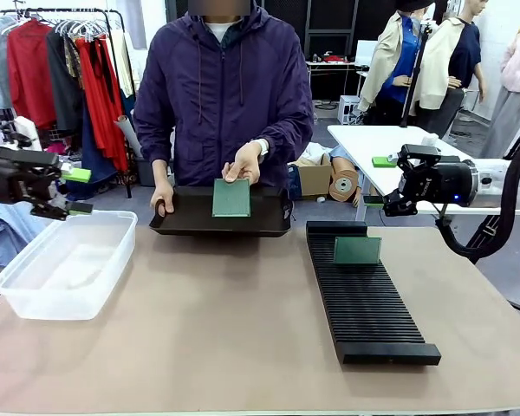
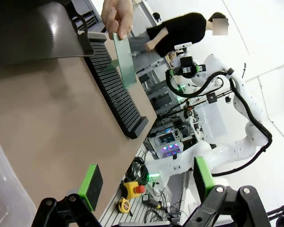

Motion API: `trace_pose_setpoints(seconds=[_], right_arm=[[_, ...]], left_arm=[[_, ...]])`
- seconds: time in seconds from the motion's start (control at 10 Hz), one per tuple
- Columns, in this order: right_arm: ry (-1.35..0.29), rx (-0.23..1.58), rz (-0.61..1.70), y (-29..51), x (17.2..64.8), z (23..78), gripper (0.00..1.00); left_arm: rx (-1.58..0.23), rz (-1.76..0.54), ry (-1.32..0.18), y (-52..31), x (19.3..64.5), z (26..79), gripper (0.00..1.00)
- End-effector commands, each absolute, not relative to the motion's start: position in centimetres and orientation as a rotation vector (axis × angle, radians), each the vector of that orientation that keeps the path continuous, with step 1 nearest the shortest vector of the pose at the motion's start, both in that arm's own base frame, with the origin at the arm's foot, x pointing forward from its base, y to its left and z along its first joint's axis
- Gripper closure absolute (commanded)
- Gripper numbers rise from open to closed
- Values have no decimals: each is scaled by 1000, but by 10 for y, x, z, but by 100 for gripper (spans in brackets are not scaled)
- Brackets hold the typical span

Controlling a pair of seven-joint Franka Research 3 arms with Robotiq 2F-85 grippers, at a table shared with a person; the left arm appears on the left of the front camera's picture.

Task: Sort PCBs into racks and boxes based on the side picked up.
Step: Pick up the Blank PCB handed by the Human.

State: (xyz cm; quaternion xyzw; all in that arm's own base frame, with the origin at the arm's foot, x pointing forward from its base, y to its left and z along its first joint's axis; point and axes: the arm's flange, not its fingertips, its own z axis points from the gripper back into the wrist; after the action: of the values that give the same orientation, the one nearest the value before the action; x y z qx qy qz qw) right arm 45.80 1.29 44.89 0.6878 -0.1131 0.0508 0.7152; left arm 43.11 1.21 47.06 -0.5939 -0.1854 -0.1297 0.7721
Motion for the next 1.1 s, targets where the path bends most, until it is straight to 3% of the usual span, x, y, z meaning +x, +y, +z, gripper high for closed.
trace_pose_setpoints(seconds=[0.0, 0.4, 1.0], right_arm=[[-257, 1526, 127, 15, 457, 450, 0], [-257, 1526, 127, 15, 457, 450, 0], [-257, 1526, 127, 15, 457, 450, 0]], left_arm=[[-1331, -280, -410, -1, 464, 466, 0], [-1355, -268, -301, -58, 516, 424, 0], [-1436, -347, -264, -113, 560, 389, 0]])
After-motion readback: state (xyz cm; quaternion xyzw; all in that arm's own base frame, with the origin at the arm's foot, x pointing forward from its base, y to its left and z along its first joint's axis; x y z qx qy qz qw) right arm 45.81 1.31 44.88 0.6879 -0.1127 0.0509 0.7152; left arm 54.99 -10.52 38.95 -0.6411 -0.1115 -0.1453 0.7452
